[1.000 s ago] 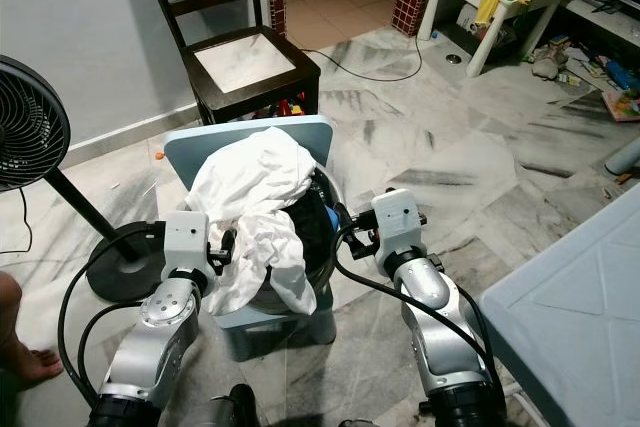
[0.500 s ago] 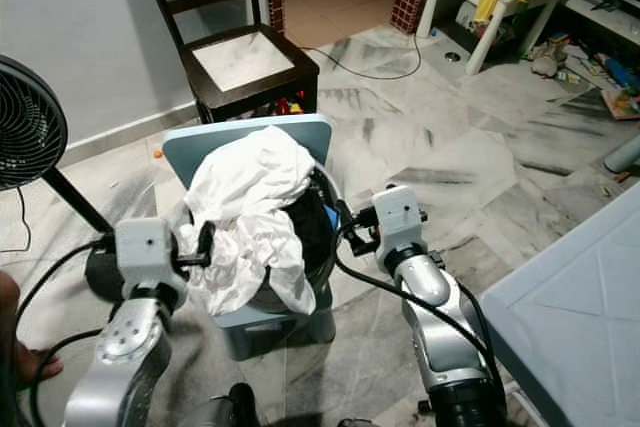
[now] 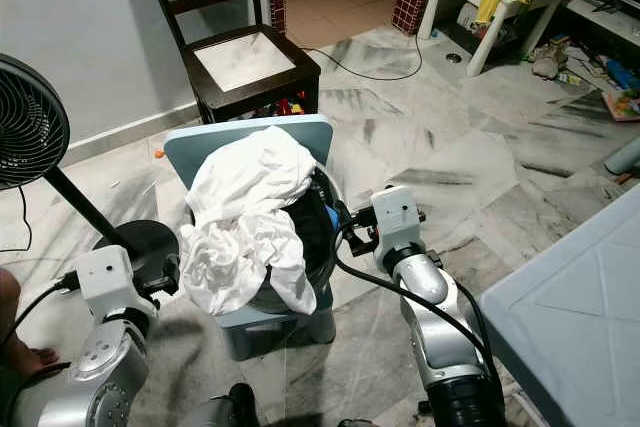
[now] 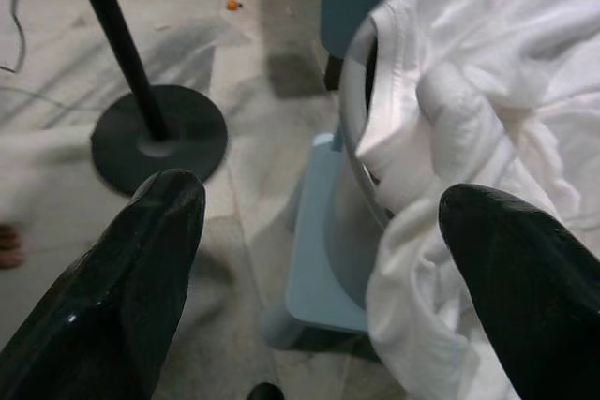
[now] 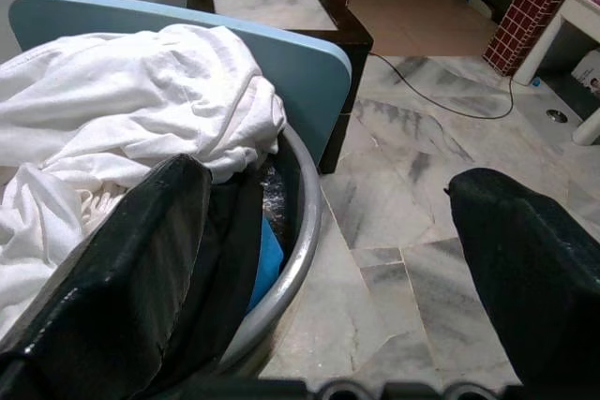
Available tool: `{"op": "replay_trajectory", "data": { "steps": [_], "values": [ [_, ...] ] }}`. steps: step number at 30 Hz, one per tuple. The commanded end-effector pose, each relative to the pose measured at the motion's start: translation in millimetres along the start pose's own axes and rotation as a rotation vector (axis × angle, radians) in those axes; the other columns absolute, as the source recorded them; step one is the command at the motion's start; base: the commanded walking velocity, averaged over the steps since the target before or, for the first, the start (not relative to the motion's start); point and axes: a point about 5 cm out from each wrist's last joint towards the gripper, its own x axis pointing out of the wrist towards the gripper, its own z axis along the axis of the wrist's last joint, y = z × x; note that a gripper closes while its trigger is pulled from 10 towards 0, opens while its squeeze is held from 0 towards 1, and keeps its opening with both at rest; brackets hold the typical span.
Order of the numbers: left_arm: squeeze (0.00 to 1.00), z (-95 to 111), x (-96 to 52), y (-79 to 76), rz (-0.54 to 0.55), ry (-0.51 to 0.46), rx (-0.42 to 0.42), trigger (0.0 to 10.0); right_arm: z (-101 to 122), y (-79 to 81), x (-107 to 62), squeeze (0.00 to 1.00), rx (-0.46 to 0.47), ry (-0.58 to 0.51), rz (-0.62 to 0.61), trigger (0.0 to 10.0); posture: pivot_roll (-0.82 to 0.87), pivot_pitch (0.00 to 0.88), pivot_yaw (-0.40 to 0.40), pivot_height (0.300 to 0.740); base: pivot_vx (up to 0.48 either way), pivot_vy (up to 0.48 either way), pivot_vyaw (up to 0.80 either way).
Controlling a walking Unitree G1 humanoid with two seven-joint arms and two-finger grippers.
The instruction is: Hang hanger
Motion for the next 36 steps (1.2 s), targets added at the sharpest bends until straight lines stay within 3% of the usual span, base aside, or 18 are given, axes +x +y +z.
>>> {"op": "replay_trajectory", "data": {
  "steps": [1,8,22,23,24,25,36],
  "values": [
    [1.0,-7.7,-1.9,-22.1,-0.053,0.04,-0.089,10.0,1.1,-4.6,-0.6,0.0,-0.005,-0.005,-0.011,10.0,0.03,0.18,-0.032,0.74,0.0,0.0,0.0],
    [1.0,-7.8,16.0,-23.2,-0.086,0.048,-0.087,10.0,1.2,-5.4,-2.1,0.0,-0.008,-0.005,-0.013,10.0,0.02,0.185,-0.032,0.74,0.0,0.0,0.0],
    [0.99,-9.5,29.0,-25.6,-0.122,0.036,-0.05,10.0,-0.8,-7.5,-7.1,0.0,-0.015,0.006,-0.016,10.0,0.0,0.199,-0.034,0.74,0.0,0.0,0.0],
    [0.89,-8.6,30.2,-26.0,-0.126,0.032,-0.046,10.0,-0.8,-7.6,-7.3,0.0,-0.016,0.006,-0.015,10.0,0.0,0.2,-0.035,0.74,0.0,0.0,0.0],
    [0.58,-6.8,32.1,-27.0,-0.136,0.026,-0.041,10.0,-0.7,-7.8,-7.7,0.0,-0.017,0.007,-0.014,10.0,0.0,0.201,-0.035,0.74,0.0,0.0,0.0],
    [0.0,-6.1,33.2,-27.5,-0.139,0.024,-0.04,10.0,-0.6,-8.1,-7.9,0.0,-0.018,0.008,-0.014,10.0,-0.01,0.202,-0.037,0.74,0.0,0.0,0.0],
    [0.0,-8.6,47.0,-30.4,-0.168,0.045,-0.068,10.0,0.0,-10.3,-10.8,0.0,-0.027,0.013,-0.014,10.0,-0.02,0.21,-0.041,0.74,0.0,0.0,0.0]
  ]
}}
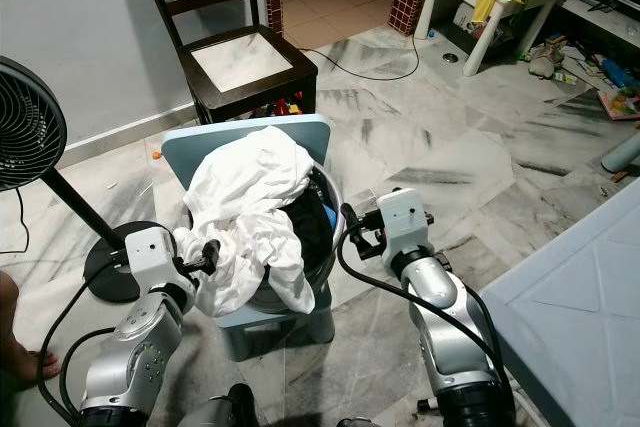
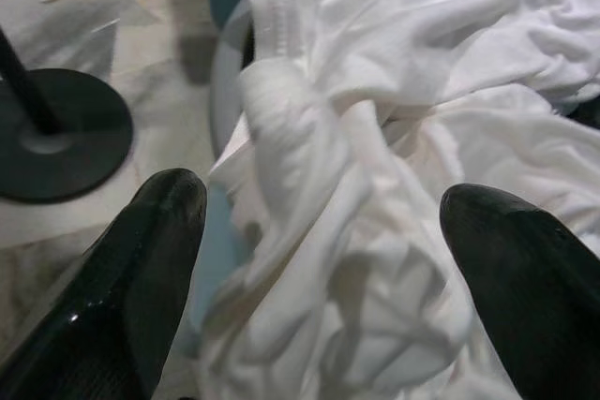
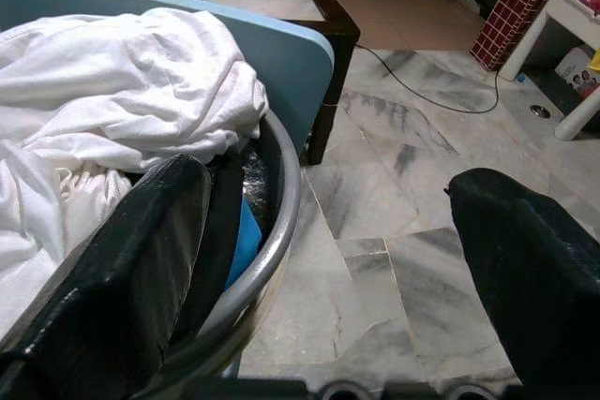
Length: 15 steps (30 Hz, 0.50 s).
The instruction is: Hang hanger
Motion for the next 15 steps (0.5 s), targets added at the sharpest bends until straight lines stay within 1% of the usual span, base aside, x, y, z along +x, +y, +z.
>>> {"op": "replay_trajectory", "data": {
  "steps": [1,2,3,4,5,6,15],
  "values": [
    [0.0,-4.6,2.0,0.5,-0.011,0.014,-0.023,8.8,1.8,-3.2,-3.1,0.0,-0.003,-0.003,-0.004,10.0,-0.02,0.209,-0.042,0.74,0.0,0.0,0.0],
    [0.0,-4.9,2.7,0.6,-0.012,0.012,-0.02,4.9,1.9,-3.4,-3.0,0.0,-0.004,-0.002,-0.005,10.0,-0.02,0.209,-0.042,0.74,0.0,0.0,0.0],
    [0.0,-5.5,3.4,0.7,-0.014,0.012,-0.017,3.8,1.9,-3.7,-3.1,0.0,-0.005,-0.002,-0.005,10.0,-0.02,0.21,-0.043,0.74,0.0,0.0,0.0],
    [0.0,-5.9,4.0,0.8,-0.016,0.012,-0.016,3.8,2.0,-3.9,-3.2,0.0,-0.005,-0.002,-0.006,10.0,-0.02,0.21,-0.043,0.74,0.0,0.0,0.0],
    [0.0,-7.3,4.8,1.5,-0.017,0.013,-0.015,0.8,1.9,-4.3,-3.5,0.0,-0.006,-0.001,-0.007,10.0,-0.02,0.21,-0.043,0.74,0.0,0.0,0.0],
    [0.0,-8.3,5.5,2.0,-0.019,0.015,-0.014,0.0,1.9,-4.3,-3.7,0.0,-0.007,-0.001,-0.007,10.0,-0.03,0.21,-0.043,0.74,0.0,0.0,0.0],
    [0.0,-11.2,7.3,2.0,-0.014,0.018,-0.037,0.0,1.5,-4.1,-4.7,0.0,-0.008,0.003,-0.006,10.0,-0.02,0.215,-0.041,0.74,0.0,0.0,0.0]
  ]
}}
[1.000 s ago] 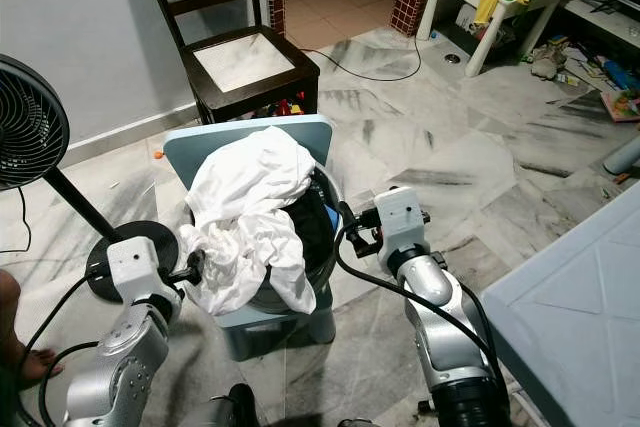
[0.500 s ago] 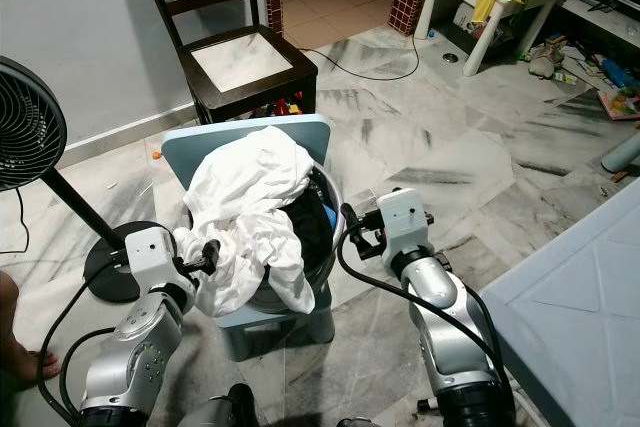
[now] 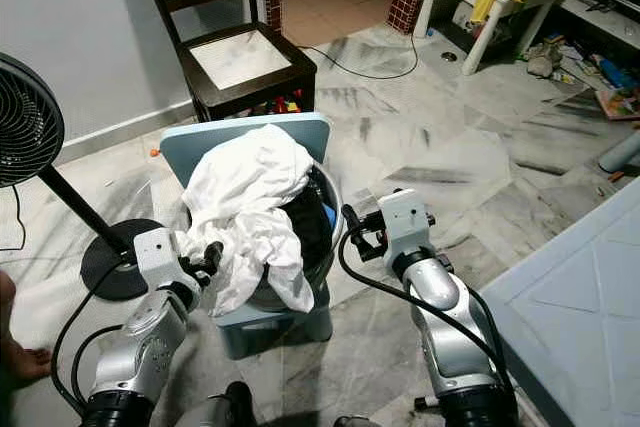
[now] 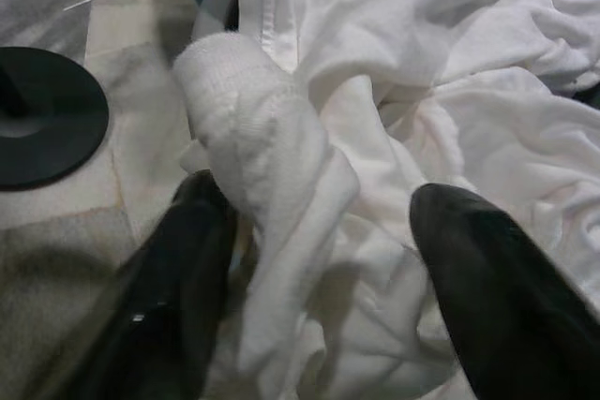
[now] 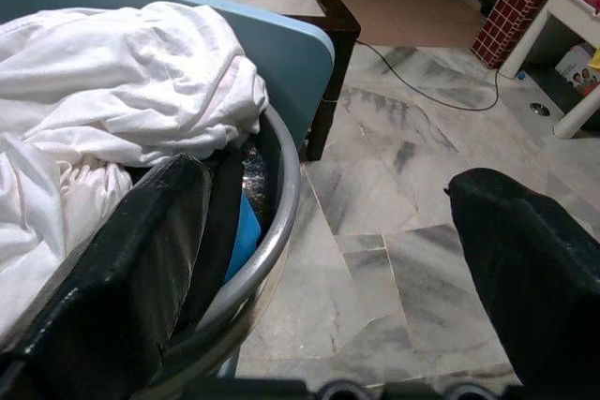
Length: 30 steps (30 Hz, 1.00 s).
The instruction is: Hang hanger
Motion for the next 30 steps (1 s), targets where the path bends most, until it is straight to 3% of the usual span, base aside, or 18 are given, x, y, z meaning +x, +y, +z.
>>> {"op": "replay_trajectory", "data": {
  "steps": [1,30],
  "values": [
    [0.0,-1.7,-0.2,-1.4,0.009,0.004,-0.012,0.0,-0.4,-3.7,-2.7,0.0,-0.004,0.005,-0.009,10.0,-0.02,0.215,-0.041,0.74,0.0,0.0,0.0],
    [0.0,-0.4,-0.6,-1.4,0.032,-0.007,-0.018,0.0,0.3,-2.1,1.1,0.0,0.004,0.0,-0.014,10.0,-0.02,0.201,-0.033,0.74,0.0,0.0,0.0]
  ]
}}
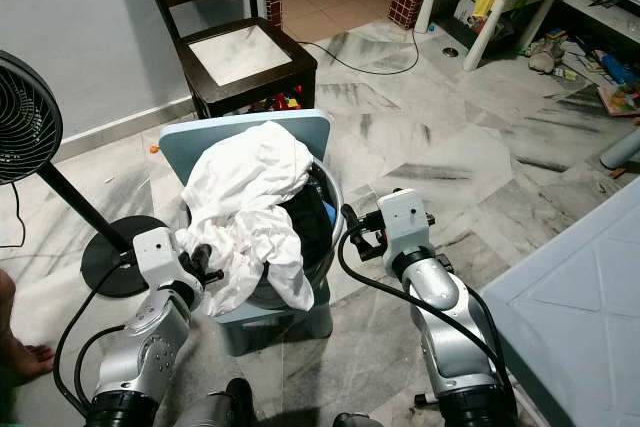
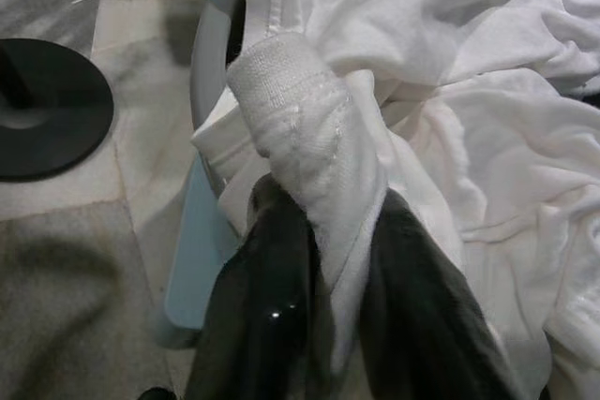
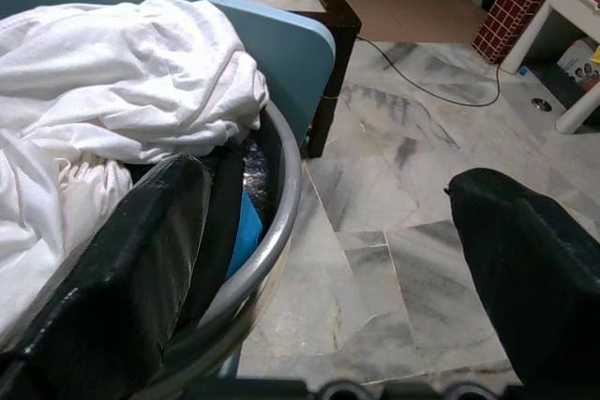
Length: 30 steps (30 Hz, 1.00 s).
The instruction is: Hang hanger
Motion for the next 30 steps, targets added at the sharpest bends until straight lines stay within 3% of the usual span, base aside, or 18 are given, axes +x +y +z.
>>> {"op": "replay_trajectory", "data": {
  "steps": [1,8,14,22,26,30],
  "values": [
    [0.0,-0.8,-0.4,1.4,0.016,0.001,0.002,0.0,-0.5,-2.6,0.4,0.0,0.001,0.001,-0.008,10.0,-0.02,0.199,-0.032,0.74,0.0,0.0,0.0],
    [0.0,3.7,-8.3,-2.2,0.031,0.001,0.072,0.0,0.4,-3.3,2.5,0.0,0.003,-0.004,-0.012,10.0,-0.01,0.187,-0.03,0.74,0.0,0.0,0.0],
    [0.0,7.8,-18.5,-6.9,0.002,-0.007,0.074,0.0,0.9,-3.0,5.2,0.0,0.006,-0.008,-0.012,10.0,0.01,0.175,-0.03,0.74,0.0,0.0,0.0],
    [0.0,12.6,-35.2,-13.3,-0.143,-0.027,0.163,0.0,4.0,5.7,18.4,0.0,0.034,-0.037,-0.005,10.0,0.04,0.11,-0.02,0.74,0.0,0.0,0.0],
    [0.0,30.1,-51.3,-10.3,-0.199,-0.113,0.225,0.0,3.8,8.5,24.9,0.0,0.048,-0.046,-0.005,10.0,0.06,0.064,-0.009,0.74,0.0,0.0,0.0],
    [0.0,37.9,-62.9,-6.4,-0.228,-0.14,0.259,0.0,1.8,10.5,26.4,0.0,0.059,-0.045,-0.001,10.0,0.08,0.036,-0.003,0.74,0.0,0.0,0.0]
  ]
}}
